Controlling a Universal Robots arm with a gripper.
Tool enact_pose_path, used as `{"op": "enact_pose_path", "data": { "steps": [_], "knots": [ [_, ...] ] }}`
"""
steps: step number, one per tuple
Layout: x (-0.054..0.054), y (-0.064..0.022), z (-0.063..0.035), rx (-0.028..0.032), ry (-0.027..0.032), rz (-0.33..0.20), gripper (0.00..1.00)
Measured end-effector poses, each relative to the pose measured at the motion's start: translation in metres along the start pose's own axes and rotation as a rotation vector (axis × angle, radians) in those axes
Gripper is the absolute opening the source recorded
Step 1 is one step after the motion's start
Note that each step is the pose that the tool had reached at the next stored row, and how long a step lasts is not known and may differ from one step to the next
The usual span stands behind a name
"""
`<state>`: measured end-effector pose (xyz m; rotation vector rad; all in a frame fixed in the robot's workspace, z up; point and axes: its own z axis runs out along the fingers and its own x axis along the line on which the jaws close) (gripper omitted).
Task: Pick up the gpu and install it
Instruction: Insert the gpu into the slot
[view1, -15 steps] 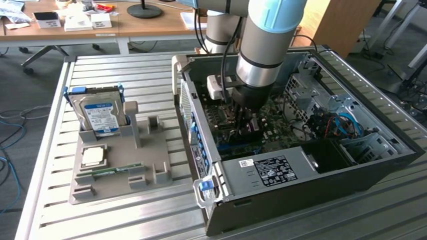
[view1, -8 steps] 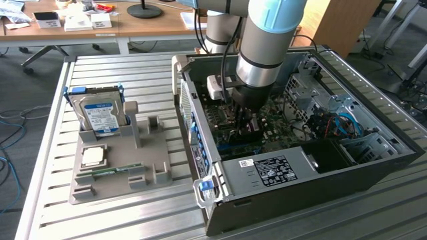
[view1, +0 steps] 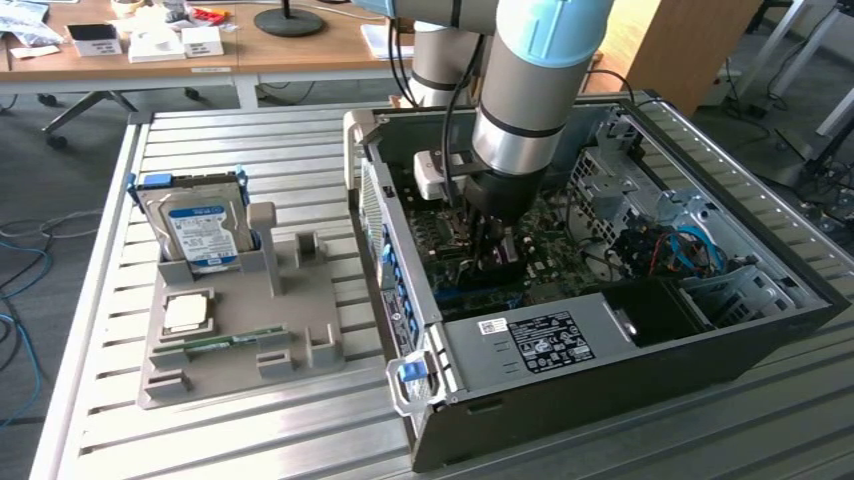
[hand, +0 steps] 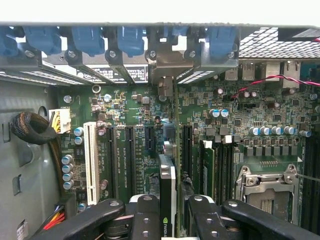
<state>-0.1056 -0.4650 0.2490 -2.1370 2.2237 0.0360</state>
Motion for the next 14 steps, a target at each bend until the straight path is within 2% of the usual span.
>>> {"op": "enact_pose_path", "data": {
  "steps": [10,13,14],
  "knots": [
    [-0.0002,0.0001,0.0007,0.0008,-0.0015,0.0,0.27],
    [0.0,0.0,0.0001,0.0002,-0.0003,0.0,0.45],
    [0.0,0.0,0.0001,0.0001,-0.0003,0.0,0.45]
  ]
}}
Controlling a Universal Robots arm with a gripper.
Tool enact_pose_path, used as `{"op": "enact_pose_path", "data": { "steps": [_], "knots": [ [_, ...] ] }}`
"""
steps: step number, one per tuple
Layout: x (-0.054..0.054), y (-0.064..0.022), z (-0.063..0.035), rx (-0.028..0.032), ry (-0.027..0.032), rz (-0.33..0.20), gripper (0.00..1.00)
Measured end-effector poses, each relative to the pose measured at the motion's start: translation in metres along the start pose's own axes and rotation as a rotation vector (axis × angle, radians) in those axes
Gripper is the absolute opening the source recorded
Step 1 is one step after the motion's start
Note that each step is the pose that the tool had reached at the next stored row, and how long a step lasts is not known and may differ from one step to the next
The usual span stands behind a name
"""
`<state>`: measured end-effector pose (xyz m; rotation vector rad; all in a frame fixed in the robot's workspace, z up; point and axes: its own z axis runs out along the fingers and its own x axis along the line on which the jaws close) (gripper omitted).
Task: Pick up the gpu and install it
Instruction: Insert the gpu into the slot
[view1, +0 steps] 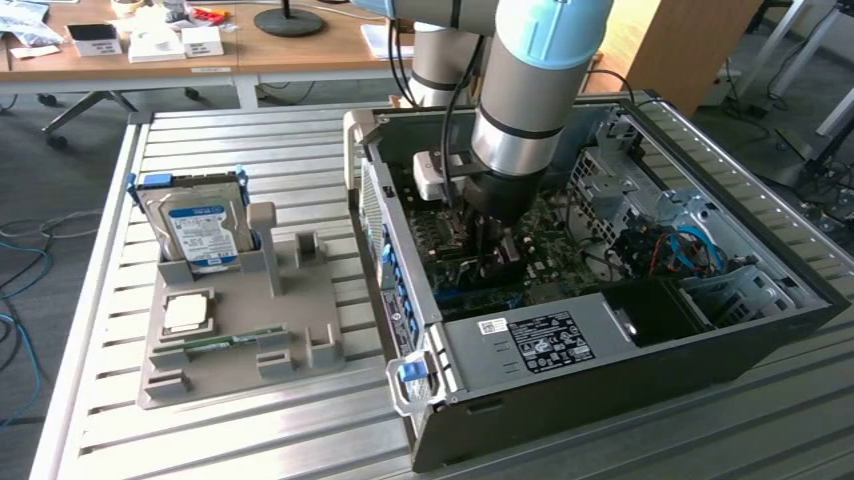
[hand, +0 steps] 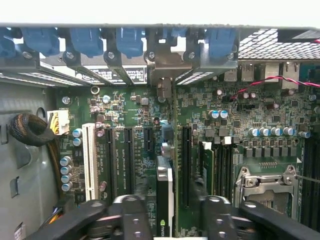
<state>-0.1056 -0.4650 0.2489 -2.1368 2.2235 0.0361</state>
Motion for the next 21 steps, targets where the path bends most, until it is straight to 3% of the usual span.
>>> {"op": "enact_pose_path", "data": {
  "steps": [3,10,21],
  "knots": [
    [0.0,0.0,0.0,0.0,0.0,0.0,0.57],
    [0.0,-0.0001,-0.0028,0.0,0.0002,0.0,0.57],
    [-0.002,-0.0008,-0.0346,0.0,0.0001,0.0,0.57]
  ]
}}
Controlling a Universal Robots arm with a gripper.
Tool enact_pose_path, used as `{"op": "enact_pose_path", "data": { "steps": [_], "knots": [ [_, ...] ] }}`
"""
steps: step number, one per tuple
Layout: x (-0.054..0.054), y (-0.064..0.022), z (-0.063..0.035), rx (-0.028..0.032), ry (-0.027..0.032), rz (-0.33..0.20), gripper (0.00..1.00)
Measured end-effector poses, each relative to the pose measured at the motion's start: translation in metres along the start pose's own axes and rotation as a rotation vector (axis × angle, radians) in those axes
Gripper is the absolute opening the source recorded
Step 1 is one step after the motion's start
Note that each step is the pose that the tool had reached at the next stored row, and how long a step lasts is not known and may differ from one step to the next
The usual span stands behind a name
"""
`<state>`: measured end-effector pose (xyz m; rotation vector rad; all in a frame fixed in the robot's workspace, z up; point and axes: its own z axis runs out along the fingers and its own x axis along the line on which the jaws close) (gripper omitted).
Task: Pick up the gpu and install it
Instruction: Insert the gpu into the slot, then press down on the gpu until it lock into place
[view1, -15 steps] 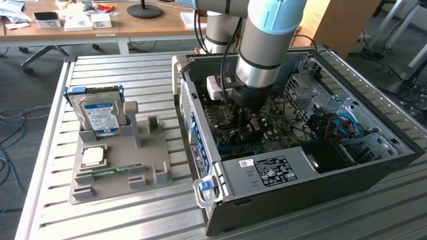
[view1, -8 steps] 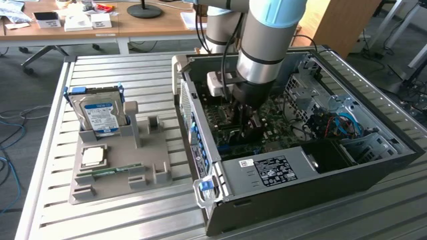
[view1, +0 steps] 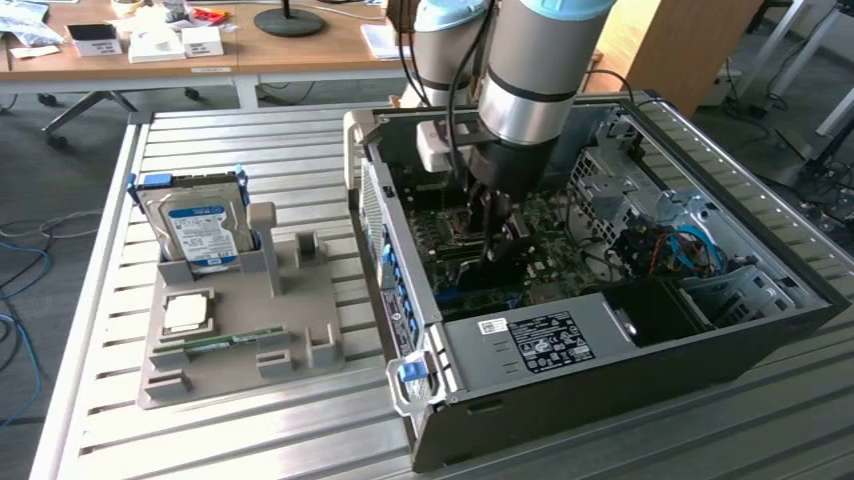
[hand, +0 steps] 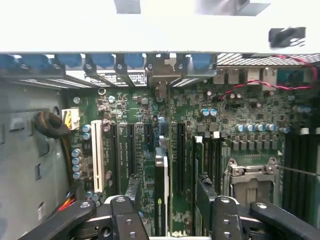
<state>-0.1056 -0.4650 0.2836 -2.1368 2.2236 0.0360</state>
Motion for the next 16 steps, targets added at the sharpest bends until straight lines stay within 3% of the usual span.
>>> {"op": "enact_pose_path", "data": {
  "steps": [7,16],
  "knots": [
    [-0.001,-0.0004,-0.0161,0.0,0.0,0.0,0.57],
    [-0.001,-0.0004,-0.0173,0.0001,-0.0001,0.0,0.57]
  ]
}}
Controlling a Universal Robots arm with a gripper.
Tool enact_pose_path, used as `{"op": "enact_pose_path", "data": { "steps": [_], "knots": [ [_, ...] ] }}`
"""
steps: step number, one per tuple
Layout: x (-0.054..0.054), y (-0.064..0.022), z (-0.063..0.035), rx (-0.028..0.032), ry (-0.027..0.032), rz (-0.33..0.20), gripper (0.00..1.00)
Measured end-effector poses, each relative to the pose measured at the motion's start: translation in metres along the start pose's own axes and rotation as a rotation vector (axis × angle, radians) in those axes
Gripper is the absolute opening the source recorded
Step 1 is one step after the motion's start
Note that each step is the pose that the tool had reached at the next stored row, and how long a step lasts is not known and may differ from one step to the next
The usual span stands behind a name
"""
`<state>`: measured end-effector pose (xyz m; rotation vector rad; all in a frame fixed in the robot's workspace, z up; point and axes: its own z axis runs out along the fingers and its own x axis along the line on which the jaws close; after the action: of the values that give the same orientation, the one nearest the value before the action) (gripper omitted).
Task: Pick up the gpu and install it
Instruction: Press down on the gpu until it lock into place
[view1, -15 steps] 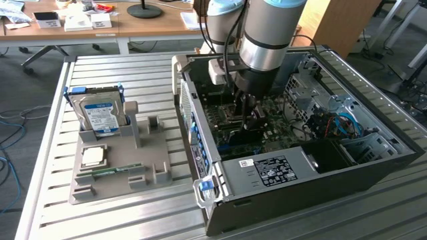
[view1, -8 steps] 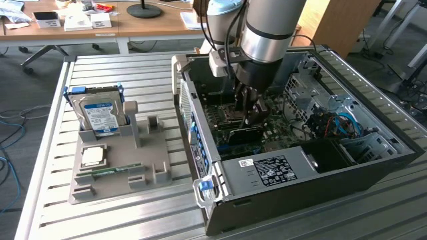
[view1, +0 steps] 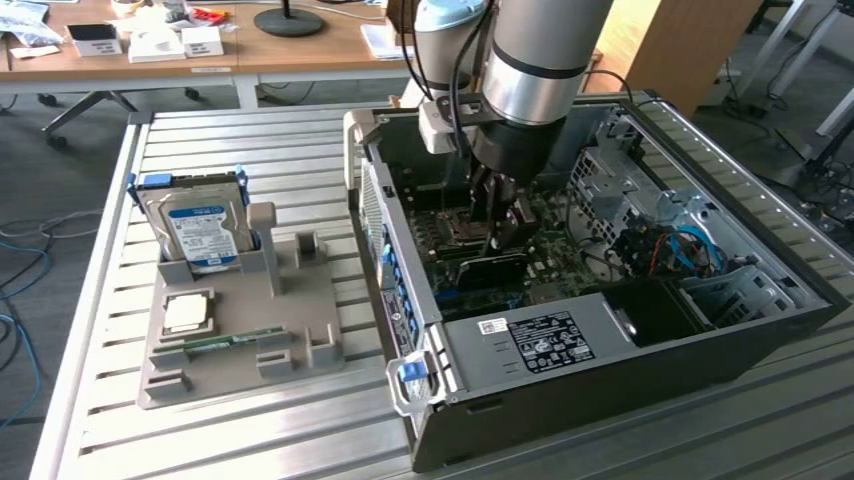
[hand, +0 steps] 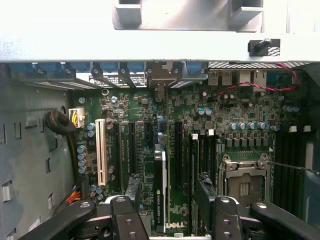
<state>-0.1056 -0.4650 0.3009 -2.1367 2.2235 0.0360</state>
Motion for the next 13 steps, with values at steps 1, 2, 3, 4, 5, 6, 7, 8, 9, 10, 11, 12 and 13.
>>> {"op": "enact_pose_path", "data": {
  "steps": [1,2,3,4,5,6,7,8,9,10,11,12,13],
  "knots": [
    [0.0,0.0,0.0,0.0,0.0,0.0,0.57],
    [0.0,0.0,0.0,-0.0001,0.0,0.0,0.57],
    [0.0,0.0,0.0,0.0,0.0,0.0,0.57],
    [0.0,0.0,0.0,-0.0001,0.0,0.0,0.57],
    [0.0,0.0,0.0,-0.0001,0.0,0.0,0.57],
    [0.0,0.0,0.0,0.0,0.0,0.0,0.56],
    [0.0,0.0,0.0,0.0,0.0,0.0,0.5],
    [0.0,0.0,0.0,-0.0001,0.0,0.0,0.5],
    [0.0,0.0,0.0,-0.0001,0.0001,0.0,0.44],
    [0.0,0.0,0.0,0.0,0.0,0.0,0.38],
    [0.0,0.0,0.0,0.0,0.0,0.0,0.38],
    [0.0,0.0,0.0,0.0,0.0,0.0,0.32],
    [0.0,0.0,0.0,-0.0001,0.0001,0.0,0.32]
  ]
}}
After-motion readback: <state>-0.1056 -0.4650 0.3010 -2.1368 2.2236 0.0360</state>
